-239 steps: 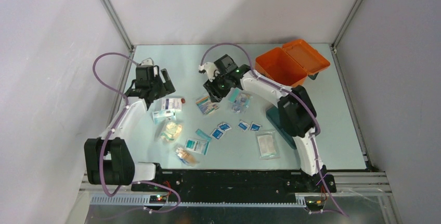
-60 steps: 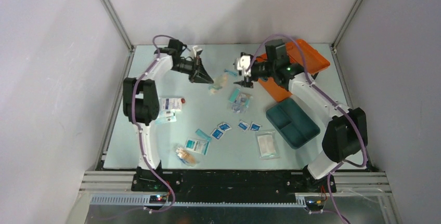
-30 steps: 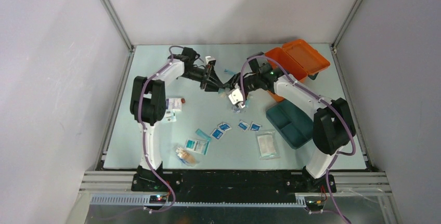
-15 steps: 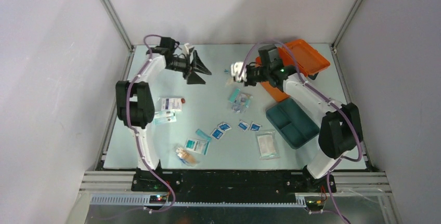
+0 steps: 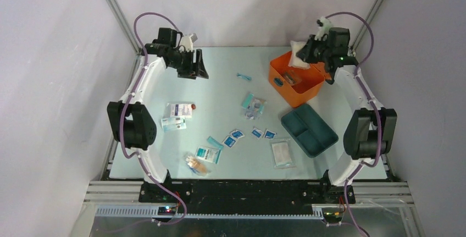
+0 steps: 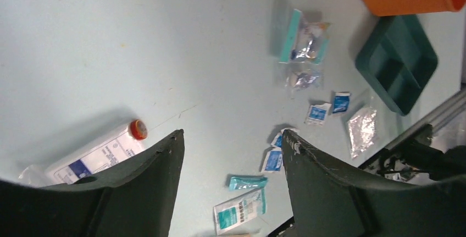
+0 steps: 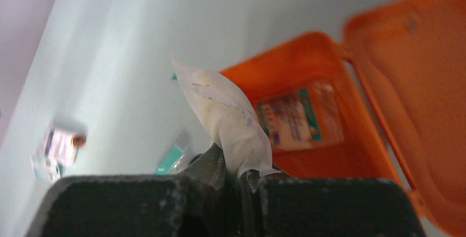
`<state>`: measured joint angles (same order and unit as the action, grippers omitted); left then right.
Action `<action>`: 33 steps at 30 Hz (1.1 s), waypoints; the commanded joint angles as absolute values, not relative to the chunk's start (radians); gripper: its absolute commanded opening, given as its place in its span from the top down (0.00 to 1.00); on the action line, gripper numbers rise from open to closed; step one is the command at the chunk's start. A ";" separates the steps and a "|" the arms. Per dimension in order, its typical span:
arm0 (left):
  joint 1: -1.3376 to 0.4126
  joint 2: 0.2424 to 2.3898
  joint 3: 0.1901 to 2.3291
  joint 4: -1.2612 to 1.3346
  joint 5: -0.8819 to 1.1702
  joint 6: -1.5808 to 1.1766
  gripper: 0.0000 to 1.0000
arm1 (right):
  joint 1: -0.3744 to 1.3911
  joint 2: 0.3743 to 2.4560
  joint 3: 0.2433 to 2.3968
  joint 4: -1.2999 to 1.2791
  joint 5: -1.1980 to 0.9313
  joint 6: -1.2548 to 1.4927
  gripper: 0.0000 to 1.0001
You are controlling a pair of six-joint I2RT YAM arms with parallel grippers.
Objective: Organize the medicine kit
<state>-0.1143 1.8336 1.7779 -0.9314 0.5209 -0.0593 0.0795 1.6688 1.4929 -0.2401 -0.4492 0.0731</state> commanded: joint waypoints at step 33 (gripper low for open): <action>-0.170 1.698 1.613 -0.972 0.226 0.069 0.27 | 0.111 2.111 1.807 -0.562 0.077 1.028 0.88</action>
